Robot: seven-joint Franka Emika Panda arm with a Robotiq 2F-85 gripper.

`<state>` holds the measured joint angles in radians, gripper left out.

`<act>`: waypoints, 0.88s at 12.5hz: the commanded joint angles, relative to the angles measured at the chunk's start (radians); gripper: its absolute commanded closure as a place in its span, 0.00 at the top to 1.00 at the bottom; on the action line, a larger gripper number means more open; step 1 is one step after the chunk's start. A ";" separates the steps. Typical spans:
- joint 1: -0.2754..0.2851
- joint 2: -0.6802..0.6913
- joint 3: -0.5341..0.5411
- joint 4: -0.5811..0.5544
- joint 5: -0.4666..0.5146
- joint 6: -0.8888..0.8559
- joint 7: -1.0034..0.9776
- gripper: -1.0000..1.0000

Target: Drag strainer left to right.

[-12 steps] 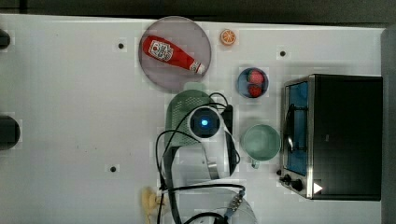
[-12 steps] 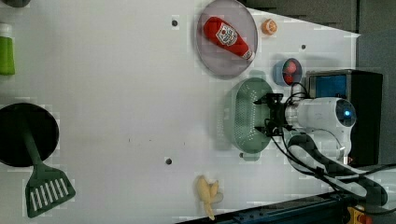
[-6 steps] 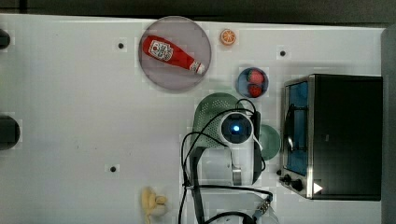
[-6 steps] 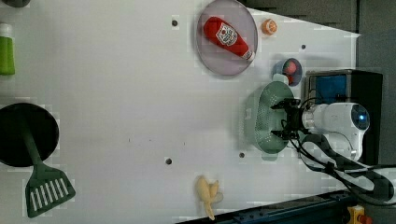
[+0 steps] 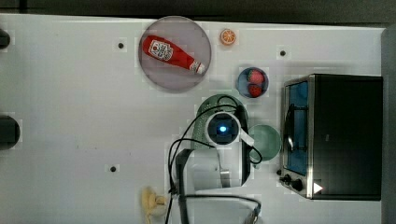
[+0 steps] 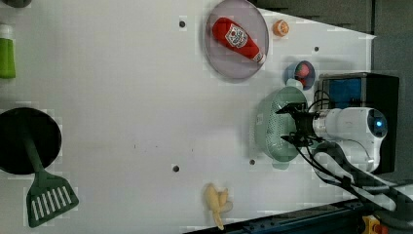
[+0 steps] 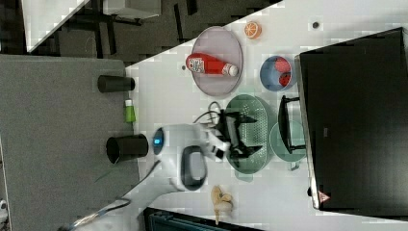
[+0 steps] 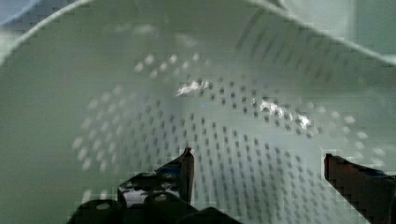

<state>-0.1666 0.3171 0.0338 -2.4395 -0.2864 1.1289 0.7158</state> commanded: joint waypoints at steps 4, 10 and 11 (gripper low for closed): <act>0.012 -0.342 0.116 0.144 0.017 -0.444 -0.161 1.00; 0.011 -0.580 0.094 0.279 0.315 -0.775 -0.606 1.00; 0.011 -0.609 0.094 0.312 0.315 -0.848 -0.613 1.00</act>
<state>-0.1604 -0.2771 0.1282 -2.1328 0.0065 0.2744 0.2510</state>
